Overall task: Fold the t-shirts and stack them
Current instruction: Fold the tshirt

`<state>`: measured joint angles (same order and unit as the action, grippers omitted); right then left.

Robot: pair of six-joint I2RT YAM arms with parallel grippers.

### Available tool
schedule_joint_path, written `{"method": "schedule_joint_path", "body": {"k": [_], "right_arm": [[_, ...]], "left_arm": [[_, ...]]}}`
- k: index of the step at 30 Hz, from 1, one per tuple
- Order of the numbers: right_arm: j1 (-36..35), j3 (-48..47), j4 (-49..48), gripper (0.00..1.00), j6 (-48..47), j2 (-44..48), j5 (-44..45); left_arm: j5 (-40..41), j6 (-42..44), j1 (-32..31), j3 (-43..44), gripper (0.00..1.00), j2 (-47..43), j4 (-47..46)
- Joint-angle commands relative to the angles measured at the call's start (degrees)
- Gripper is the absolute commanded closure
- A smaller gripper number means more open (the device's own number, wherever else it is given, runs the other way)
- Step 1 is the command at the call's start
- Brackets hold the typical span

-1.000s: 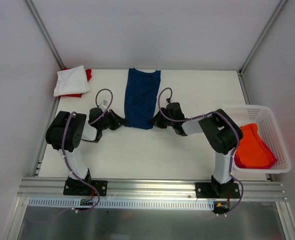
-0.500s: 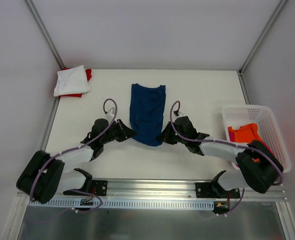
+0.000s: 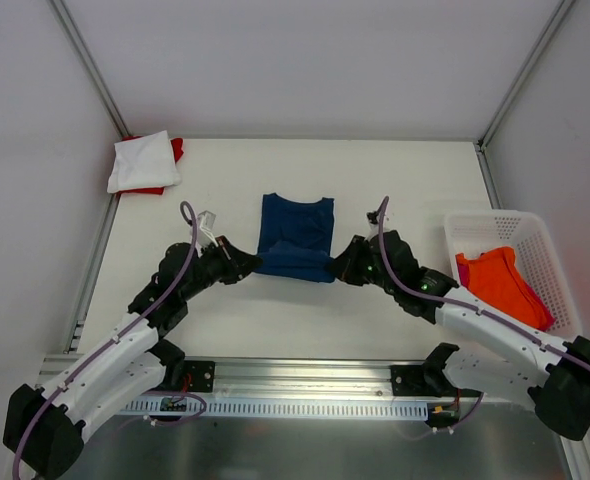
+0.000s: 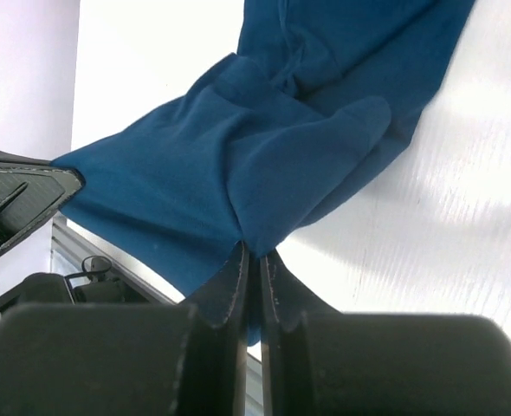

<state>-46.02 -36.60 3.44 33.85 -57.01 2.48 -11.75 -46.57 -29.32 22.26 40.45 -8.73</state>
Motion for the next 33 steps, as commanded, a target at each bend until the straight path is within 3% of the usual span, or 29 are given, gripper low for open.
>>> {"method": "schedule_joint_path", "body": {"k": [1, 10, 17, 33], "right_arm": [[0.76, -5.31, 7.01, 1.00, -4.39, -2.47, 5.87], [2.34, -13.57, 7.19, 0.99, -7.12, -12.41, 4.64], [6.38, -20.08, 7.45, 0.99, -8.88, -19.88, 2.27], [16.30, -31.15, 8.69, 0.99, -12.31, -32.19, -6.26]], "left_arm": [[4.81, 3.67, 0.41, 4.80, 1.00, 2.61, 3.20], [8.31, 6.13, 0.49, 7.26, 1.00, 7.71, 1.35], [10.60, 9.65, 0.49, 15.51, 1.00, 16.58, 0.03], [4.37, 11.59, 5.06, 28.53, 1.00, 36.98, -5.33]]}}
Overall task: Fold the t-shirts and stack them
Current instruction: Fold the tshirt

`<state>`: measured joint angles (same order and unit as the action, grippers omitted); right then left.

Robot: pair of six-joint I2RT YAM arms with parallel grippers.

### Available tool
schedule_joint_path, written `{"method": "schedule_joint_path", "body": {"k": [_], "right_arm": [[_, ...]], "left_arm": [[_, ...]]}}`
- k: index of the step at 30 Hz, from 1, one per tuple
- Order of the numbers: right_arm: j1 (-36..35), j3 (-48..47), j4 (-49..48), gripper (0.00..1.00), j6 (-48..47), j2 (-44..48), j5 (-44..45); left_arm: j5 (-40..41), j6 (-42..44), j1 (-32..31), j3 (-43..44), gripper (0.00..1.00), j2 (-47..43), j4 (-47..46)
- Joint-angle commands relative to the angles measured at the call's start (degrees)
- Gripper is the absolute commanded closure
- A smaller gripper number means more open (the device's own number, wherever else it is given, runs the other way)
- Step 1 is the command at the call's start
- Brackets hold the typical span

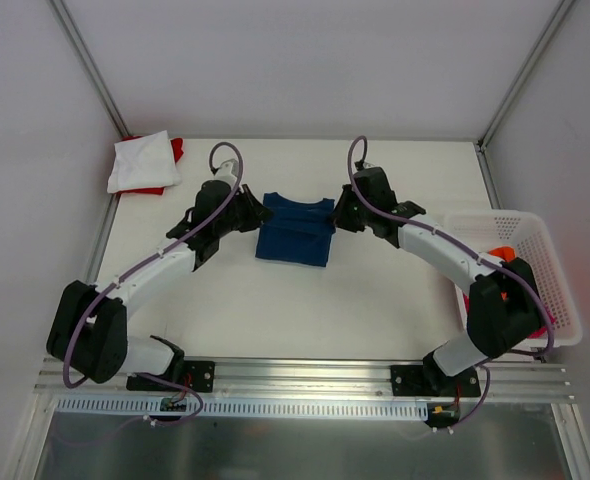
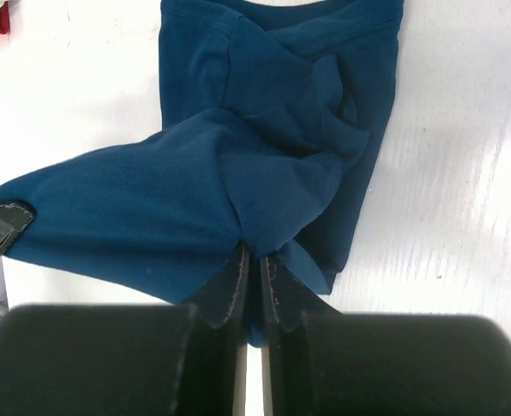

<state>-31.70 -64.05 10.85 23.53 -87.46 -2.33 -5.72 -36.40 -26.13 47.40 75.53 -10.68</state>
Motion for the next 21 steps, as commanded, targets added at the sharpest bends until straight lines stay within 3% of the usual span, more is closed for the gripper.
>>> {"method": "schedule_joint_path", "body": {"k": [1, 21], "right_arm": [[2.34, -4.32, 1.28, 1.00, -2.08, -2.53, -1.89], [7.62, -13.47, 0.93, 1.00, -3.14, -18.44, -6.37]], "left_arm": [[-2.10, 1.34, 2.22, 4.36, 1.00, 2.69, -3.56], [-14.14, -0.16, 8.81, 12.01, 1.00, 24.84, -13.40]]}}
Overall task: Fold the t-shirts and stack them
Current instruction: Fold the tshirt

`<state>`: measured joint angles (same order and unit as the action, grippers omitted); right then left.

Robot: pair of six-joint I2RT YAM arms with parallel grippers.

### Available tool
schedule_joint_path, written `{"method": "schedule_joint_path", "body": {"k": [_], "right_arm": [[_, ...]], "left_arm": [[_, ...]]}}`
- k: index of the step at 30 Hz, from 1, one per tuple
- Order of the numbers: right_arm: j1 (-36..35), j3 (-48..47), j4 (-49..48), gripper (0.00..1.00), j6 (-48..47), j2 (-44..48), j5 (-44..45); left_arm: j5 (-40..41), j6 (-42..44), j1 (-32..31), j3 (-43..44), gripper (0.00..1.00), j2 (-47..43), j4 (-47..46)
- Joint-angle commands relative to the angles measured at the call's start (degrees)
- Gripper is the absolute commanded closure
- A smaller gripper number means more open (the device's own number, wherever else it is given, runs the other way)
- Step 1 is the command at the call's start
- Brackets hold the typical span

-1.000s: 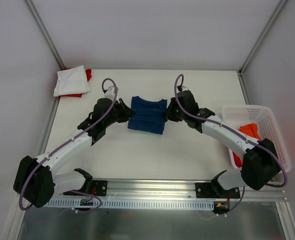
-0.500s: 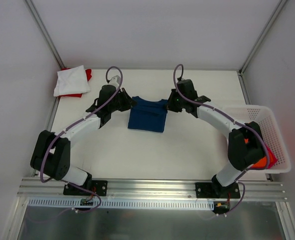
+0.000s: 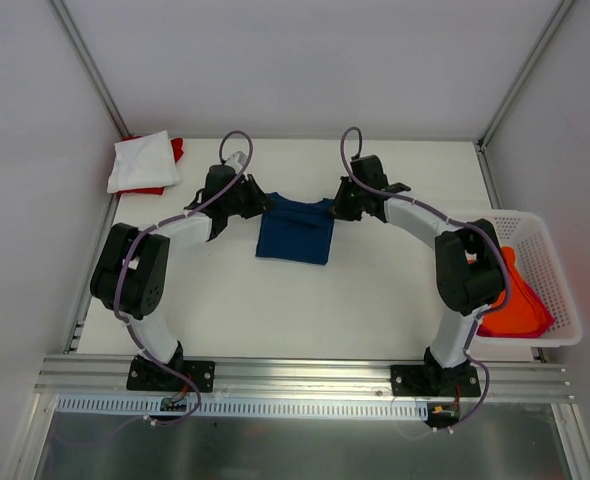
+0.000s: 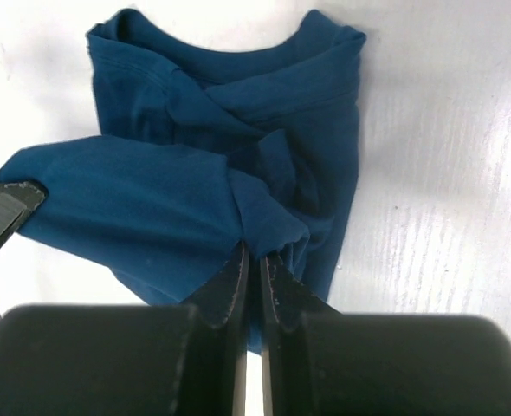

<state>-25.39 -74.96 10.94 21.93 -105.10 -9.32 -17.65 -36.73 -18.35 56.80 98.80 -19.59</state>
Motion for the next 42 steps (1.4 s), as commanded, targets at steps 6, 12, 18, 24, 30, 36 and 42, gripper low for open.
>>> {"method": "schedule_joint_path", "body": {"k": [6, 12, 18, 24, 30, 36, 42], "right_arm": [[2.09, -2.74, 0.22, 1.00, -1.89, -3.27, 0.97], [2.36, -2.65, -0.57, 0.86, -2.07, -5.38, 0.97], [2.36, -0.37, -4.26, 0.23, -1.72, -5.99, 1.06], [2.36, -3.43, -3.47, 0.17, -2.16, -7.31, 0.97], [2.27, -7.47, 2.84, 0.15, -5.32, -3.28, 3.69], [1.66, -16.43, 13.48, 0.15, -10.85, 4.37, 6.85], [-1.50, -18.13, 18.86, 0.98, -10.77, 10.42, 7.47]], "left_arm": [[-3.71, -0.01, 1.82, 4.46, 1.00, 6.40, -6.07], [-3.27, 0.17, 2.18, 4.29, 0.12, 7.81, -6.42], [-1.86, 0.70, 2.18, 2.80, 0.01, 6.49, -6.77], [-1.16, 0.61, 2.18, 1.04, 0.01, 4.47, -7.65], [2.86, 1.92, 1.74, -2.56, 0.01, -3.32, -7.91], [8.07, 3.77, 0.77, -6.69, 0.12, -17.14, -4.58], [10.26, 4.04, 0.77, -11.26, 0.79, -31.44, 1.40]]}}
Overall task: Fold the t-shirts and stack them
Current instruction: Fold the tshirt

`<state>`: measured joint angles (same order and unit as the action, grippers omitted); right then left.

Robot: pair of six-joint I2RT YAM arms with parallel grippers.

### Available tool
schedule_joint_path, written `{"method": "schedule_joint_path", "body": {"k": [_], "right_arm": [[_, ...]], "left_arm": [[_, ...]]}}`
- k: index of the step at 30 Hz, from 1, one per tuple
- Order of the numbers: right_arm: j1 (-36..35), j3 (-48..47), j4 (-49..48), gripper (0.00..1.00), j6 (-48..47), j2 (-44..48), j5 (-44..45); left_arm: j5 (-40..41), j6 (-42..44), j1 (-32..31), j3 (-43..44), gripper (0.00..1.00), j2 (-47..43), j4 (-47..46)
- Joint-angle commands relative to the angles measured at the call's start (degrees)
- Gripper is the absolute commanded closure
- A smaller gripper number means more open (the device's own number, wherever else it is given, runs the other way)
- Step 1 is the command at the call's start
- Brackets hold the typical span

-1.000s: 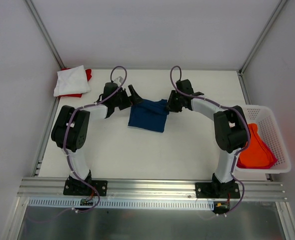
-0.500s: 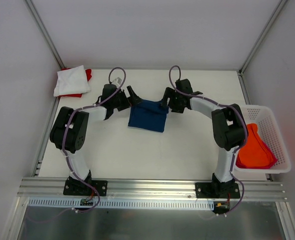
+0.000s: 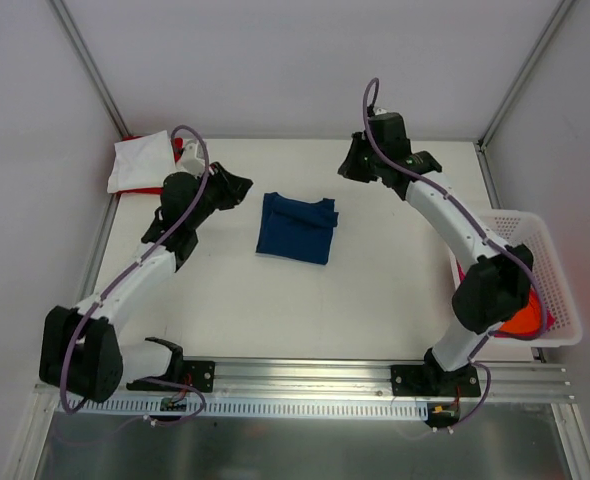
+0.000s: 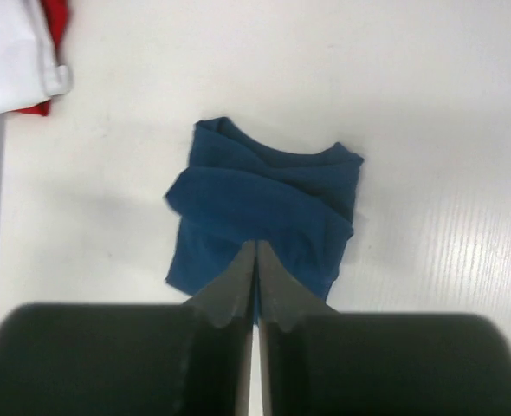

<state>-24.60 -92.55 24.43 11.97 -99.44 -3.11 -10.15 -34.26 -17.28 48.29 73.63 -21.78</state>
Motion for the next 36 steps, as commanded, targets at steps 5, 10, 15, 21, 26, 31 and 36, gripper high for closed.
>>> {"method": "schedule_joint_path", "body": {"k": [5, 10, 15, 21, 26, 31, 36], "right_arm": [[-6.86, 8.76, 1.95, 1.00, 2.88, 7.42, 1.97], [-12.04, 13.19, -2.98, 0.99, 7.80, 5.58, 1.88], [-15.30, 14.86, -6.76, 1.00, 10.88, 1.36, 1.53], [-16.44, 14.77, -8.43, 1.00, 12.47, -2.86, 1.36], [-17.06, 14.42, -9.13, 1.00, 12.99, -4.36, 1.79], [-17.15, 12.75, -8.61, 1.00, 12.56, -5.77, 1.89], [-17.32, 11.26, -8.34, 1.00, 12.29, -7.17, 1.80]], "left_arm": [[5.05, 2.97, -0.39, -7.06, 0.94, -15.86, 8.32], [5.67, 4.46, -0.39, -9.44, 0.92, -20.36, 11.14], [6.63, 5.69, -0.39, -10.85, 0.91, -24.14, 13.51], [6.90, 5.87, -0.39, -12.87, 0.91, -27.66, 14.84], [5.76, 5.35, -0.39, -13.84, 0.91, -29.50, 15.45], [5.58, 5.08, -0.39, -14.54, 0.91, -30.56, 15.89], [5.93, 5.17, -0.39, -15.51, 0.91, -31.70, 16.24]]}}
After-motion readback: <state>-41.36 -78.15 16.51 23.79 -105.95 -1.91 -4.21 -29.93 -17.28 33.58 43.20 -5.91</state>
